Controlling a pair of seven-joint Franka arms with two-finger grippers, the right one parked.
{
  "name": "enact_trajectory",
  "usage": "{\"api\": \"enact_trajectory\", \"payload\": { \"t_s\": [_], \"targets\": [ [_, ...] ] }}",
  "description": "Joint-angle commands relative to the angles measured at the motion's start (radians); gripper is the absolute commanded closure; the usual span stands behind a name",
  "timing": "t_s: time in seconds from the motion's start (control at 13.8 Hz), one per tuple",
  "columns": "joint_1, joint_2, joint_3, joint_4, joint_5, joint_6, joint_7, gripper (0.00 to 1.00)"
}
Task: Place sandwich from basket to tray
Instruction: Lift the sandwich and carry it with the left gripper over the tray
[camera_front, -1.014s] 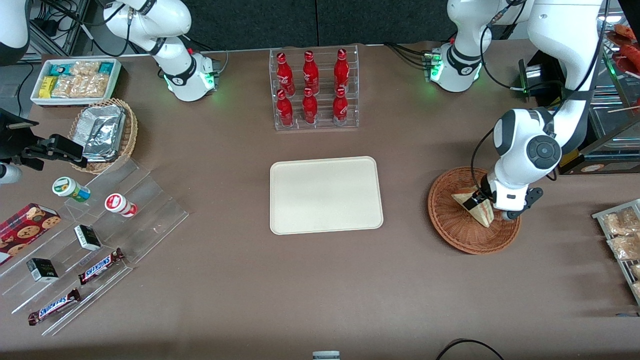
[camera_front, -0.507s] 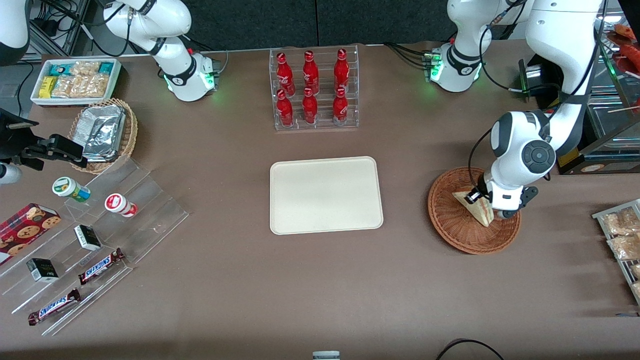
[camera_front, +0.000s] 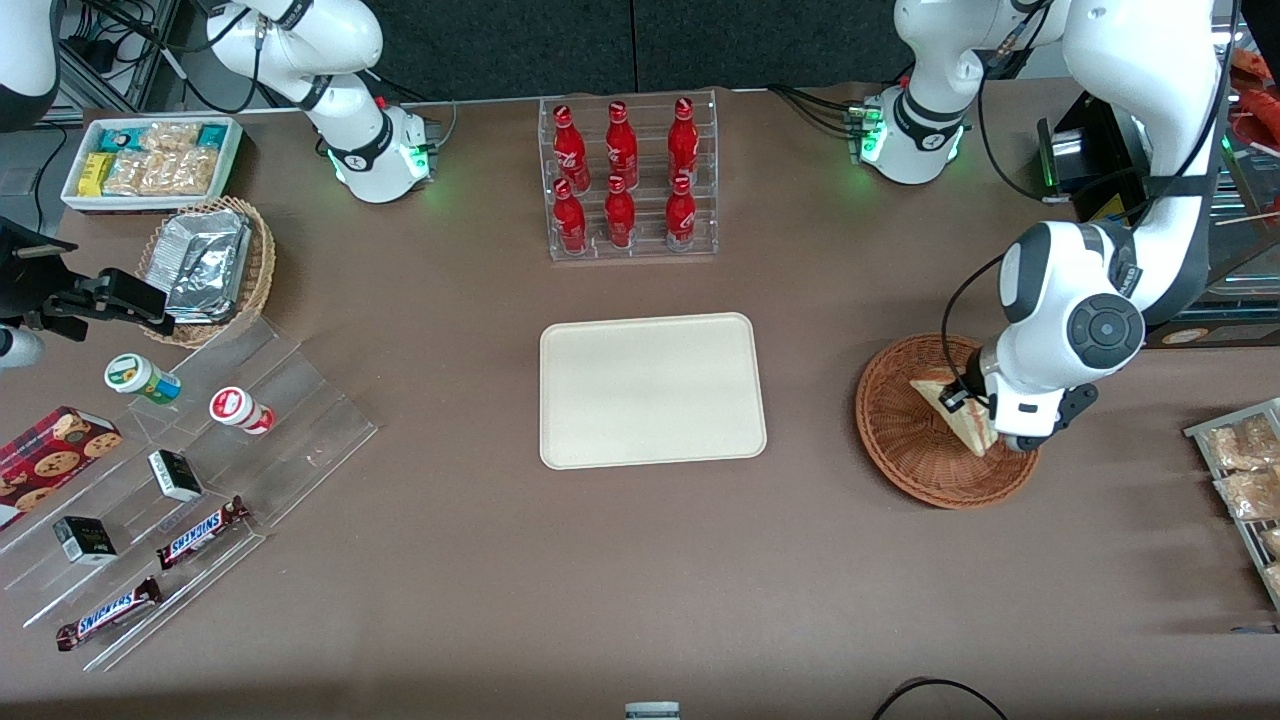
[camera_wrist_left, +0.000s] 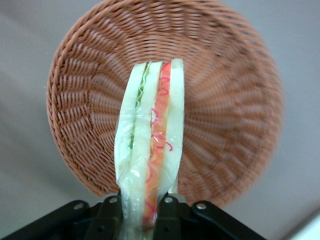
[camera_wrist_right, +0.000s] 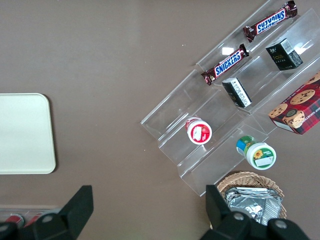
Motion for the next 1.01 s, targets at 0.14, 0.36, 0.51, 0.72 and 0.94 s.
{"api": "enact_trajectory", "payload": {
  "t_s": [0.14,0.36,0.51,0.72,0.94],
  "targets": [
    [-0.150,0.017,0.002,0.097,0.007,-0.050,-0.012,1.00],
    [-0.305,0.108,0.002,0.204,0.002,-0.052,-0.024,1.00],
    [-0.363,0.167,0.002,0.275,0.002,-0.059,-0.030,1.00],
    [-0.436,0.251,-0.003,0.379,-0.004,-0.059,-0.021,1.00],
    [-0.468,0.331,-0.024,0.481,-0.036,-0.065,-0.015,1.00]
  ]
}}
